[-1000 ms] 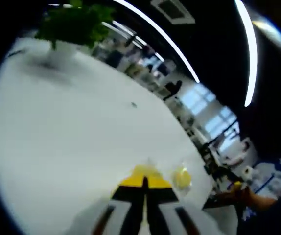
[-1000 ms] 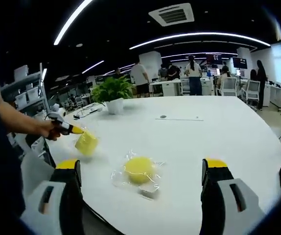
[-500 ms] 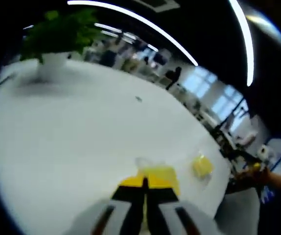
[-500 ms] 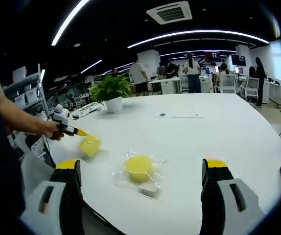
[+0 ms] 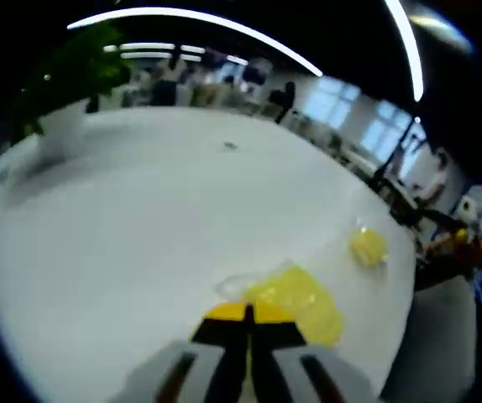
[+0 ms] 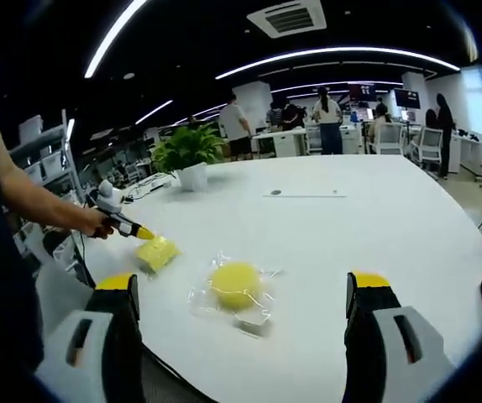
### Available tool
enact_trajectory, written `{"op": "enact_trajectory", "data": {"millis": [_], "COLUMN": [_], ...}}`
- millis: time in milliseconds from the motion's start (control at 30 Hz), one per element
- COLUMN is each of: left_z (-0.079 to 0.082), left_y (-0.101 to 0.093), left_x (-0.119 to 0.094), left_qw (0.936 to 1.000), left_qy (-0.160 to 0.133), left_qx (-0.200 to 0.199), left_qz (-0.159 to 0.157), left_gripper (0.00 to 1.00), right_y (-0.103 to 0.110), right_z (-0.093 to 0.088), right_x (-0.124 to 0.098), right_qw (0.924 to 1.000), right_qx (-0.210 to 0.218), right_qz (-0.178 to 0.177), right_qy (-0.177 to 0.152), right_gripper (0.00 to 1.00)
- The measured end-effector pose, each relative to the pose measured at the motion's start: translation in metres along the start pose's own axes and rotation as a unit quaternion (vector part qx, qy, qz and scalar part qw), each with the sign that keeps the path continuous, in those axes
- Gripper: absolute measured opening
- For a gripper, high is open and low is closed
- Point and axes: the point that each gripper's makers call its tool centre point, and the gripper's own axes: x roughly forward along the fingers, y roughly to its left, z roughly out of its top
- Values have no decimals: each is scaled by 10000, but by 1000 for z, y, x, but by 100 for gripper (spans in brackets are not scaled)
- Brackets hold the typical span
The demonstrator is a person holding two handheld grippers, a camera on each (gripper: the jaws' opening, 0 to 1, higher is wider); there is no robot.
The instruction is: Compare the silicone blocks by pressing each to a similar depth, holding the contact briefly, and releasing to observe deformation and rebound differences across the visible hardness samples.
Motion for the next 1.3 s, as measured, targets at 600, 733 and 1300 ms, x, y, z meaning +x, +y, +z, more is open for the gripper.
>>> {"op": "enact_trajectory", "data": {"millis": [600,733,1300], "left_z": [-5,-4,12], "left_y": [5,8,40], "left_x": [6,4,-49], "left_qw": [9995,9991,9854], "left_qy": [60,-27,-1197], "left_qx": [-166,-152,-712], "left_qz": [266,384,983], "left_gripper": [0,5,59], "right_y": [2,2,-14], "right_z": [2,2,-12], "right_x": [8,8,9], "right_qw": [10000,10000,9995], "right_qx": [41,48,101], "right_qz": [50,61,-123], "right_qy": [17,34,273], "right_gripper": [96,96,96]}}
